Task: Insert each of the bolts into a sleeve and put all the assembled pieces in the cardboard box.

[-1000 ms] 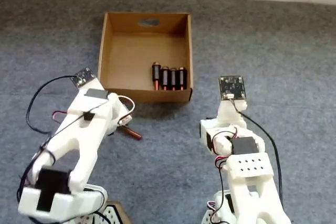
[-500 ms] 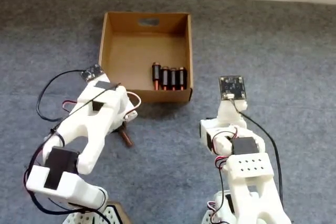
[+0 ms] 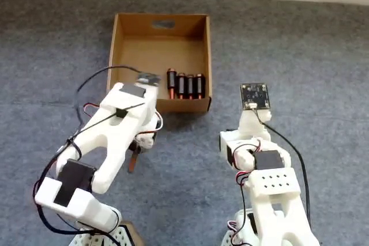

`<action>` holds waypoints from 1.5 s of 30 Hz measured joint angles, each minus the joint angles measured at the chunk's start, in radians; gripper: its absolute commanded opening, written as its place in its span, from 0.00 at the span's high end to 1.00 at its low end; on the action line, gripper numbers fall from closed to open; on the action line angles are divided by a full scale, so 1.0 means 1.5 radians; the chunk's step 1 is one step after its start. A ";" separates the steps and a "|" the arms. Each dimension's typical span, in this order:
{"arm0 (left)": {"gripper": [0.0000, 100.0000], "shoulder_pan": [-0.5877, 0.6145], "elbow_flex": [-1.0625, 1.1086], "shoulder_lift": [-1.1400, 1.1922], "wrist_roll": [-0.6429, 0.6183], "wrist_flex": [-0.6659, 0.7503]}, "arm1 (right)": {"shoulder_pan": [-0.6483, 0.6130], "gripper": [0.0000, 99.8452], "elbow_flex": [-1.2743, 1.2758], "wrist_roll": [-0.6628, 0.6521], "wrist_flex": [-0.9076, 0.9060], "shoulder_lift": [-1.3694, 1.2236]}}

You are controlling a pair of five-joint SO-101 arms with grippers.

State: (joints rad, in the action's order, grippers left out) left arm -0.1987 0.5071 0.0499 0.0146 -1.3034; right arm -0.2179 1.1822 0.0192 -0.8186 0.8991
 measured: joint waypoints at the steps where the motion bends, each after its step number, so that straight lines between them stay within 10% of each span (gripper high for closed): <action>1: 0.99 -0.002 0.000 0.002 0.054 0.000 | 0.000 0.99 0.000 0.000 0.000 0.000; 12: 0.98 -0.026 0.058 0.002 0.163 0.159 | 0.000 0.99 0.000 0.000 0.000 0.000; 18: 0.82 -0.026 0.060 0.002 0.163 0.177 | 0.000 0.99 0.000 0.000 0.000 0.000; 45: 0.89 -0.033 0.104 -0.015 0.127 0.276 | 0.000 0.99 0.000 0.000 0.000 0.000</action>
State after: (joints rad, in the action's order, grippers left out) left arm -0.2478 0.6636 0.0269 0.2048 -0.8892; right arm -0.2179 1.1822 0.0192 -0.8186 0.8991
